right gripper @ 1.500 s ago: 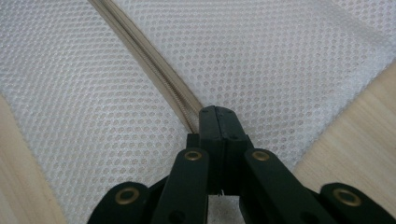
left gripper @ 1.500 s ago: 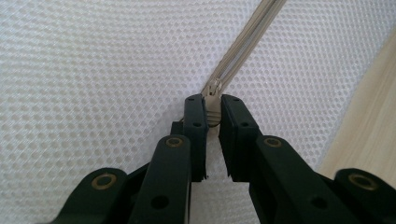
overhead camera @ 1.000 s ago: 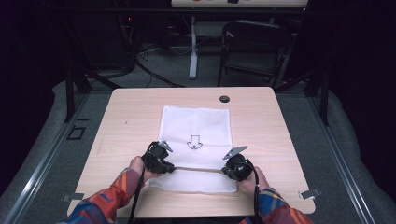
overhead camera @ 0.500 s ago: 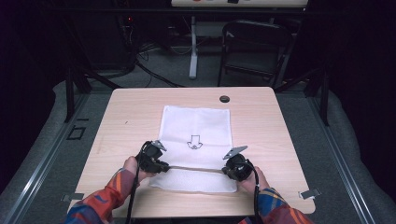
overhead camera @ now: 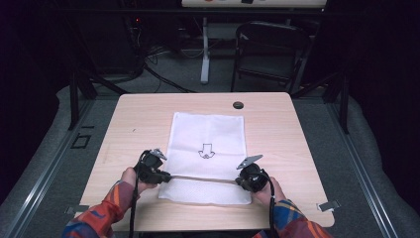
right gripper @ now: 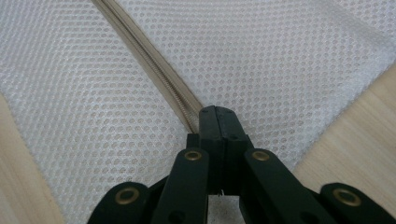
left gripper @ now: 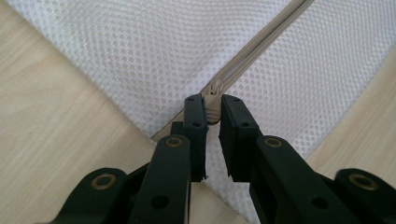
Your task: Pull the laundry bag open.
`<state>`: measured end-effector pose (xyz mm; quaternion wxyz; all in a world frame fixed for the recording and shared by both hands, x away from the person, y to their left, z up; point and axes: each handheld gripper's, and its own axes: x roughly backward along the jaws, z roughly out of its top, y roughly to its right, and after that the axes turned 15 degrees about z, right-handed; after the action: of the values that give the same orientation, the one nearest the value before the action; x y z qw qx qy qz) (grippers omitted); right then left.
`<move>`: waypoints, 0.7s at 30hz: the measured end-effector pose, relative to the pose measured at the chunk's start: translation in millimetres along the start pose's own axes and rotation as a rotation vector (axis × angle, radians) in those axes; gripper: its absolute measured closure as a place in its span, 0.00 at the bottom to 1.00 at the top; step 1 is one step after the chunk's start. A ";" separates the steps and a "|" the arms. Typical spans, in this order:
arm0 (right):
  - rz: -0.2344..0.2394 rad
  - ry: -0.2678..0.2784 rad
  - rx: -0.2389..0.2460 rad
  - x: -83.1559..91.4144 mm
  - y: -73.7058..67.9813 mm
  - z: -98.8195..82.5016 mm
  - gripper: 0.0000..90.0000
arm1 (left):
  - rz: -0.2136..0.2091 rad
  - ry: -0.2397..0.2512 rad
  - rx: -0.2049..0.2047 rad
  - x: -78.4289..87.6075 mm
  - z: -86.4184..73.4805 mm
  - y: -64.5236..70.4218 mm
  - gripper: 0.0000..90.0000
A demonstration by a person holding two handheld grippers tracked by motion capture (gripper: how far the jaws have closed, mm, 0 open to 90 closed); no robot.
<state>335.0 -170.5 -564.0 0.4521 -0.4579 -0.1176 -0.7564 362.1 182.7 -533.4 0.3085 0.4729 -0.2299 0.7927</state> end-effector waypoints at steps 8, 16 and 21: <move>-0.004 -0.005 0.004 0.3 -0.3 0.1 1.00 | 0.027 -0.008 0.028 6.4 -10.8 -8.7 0.90; 0.000 -0.003 0.004 0.5 0.2 -0.3 1.00 | 0.046 -0.024 0.073 12.6 -27.0 -19.6 0.90; 0.002 -0.001 0.012 0.5 0.6 -0.6 1.00 | 0.032 -0.044 0.077 13.2 -31.5 -17.0 0.90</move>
<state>335.0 -171.5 -564.0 0.4555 -0.4558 -0.1220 -0.7549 350.2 218.9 -534.5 0.2724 0.4979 -0.2134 0.7952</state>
